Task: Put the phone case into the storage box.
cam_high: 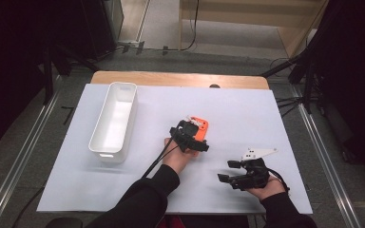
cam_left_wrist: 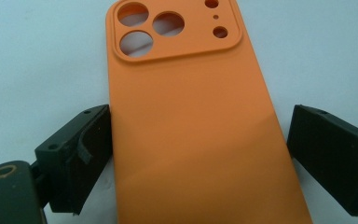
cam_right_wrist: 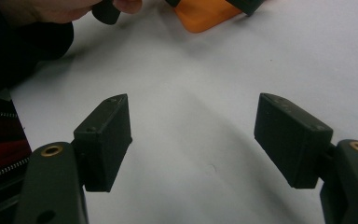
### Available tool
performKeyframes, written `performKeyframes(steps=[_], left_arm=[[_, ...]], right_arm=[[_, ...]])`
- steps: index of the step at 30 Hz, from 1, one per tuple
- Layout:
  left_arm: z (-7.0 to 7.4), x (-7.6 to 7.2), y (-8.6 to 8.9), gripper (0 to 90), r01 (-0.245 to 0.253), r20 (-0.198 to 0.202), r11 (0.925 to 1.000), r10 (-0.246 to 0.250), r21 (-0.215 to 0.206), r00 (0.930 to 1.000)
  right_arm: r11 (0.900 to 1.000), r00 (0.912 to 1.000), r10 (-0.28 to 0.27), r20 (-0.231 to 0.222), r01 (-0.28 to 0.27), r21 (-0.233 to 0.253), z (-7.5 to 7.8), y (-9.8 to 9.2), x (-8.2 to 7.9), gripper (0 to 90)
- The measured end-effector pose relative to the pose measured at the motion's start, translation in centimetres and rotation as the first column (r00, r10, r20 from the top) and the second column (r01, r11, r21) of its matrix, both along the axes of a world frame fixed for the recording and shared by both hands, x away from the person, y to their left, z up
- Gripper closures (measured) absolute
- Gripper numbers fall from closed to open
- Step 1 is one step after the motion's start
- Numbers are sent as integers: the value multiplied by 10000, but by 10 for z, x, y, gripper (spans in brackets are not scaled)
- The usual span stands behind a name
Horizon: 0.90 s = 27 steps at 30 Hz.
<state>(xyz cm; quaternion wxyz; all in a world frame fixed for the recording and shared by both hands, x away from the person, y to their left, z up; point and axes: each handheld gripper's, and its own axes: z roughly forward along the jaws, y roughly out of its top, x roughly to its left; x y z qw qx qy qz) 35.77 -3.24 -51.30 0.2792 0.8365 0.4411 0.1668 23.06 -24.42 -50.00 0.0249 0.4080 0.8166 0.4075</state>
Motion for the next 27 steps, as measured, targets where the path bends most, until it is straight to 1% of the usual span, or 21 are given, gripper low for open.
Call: performKeyframes(steps=[3, 11, 18, 22, 27], left_arm=[[2, 0, 1, 119, -10, -93, 10000, 10, 33, 10000], [3, 0, 0, 126, -83, -155, 9999, 85, 118, 9998], [3, 0, 0, 129, -128, -144, 9999, 130, 101, 9998], [2, -1, 0, 130, -129, -59, 9999, 129, 36, 9999], [3, -1, 1, 135, -22, -114, 10000, 23, 82, 9999]], right_arm=[[10000, 10000, -6, -4, 6, 0, 0, 0, 0, 261], [10000, 10000, -15, -10, 15, 3, 0, 0, 0, 261], [10000, 10000, -13, -18, 13, 14, 0, 0, 0, 261], [10000, 10000, -6, -20, 6, 6, 0, 0, 0, 262], [10000, 10000, -39, -32, 39, 21, 0, 0, 0, 261]])
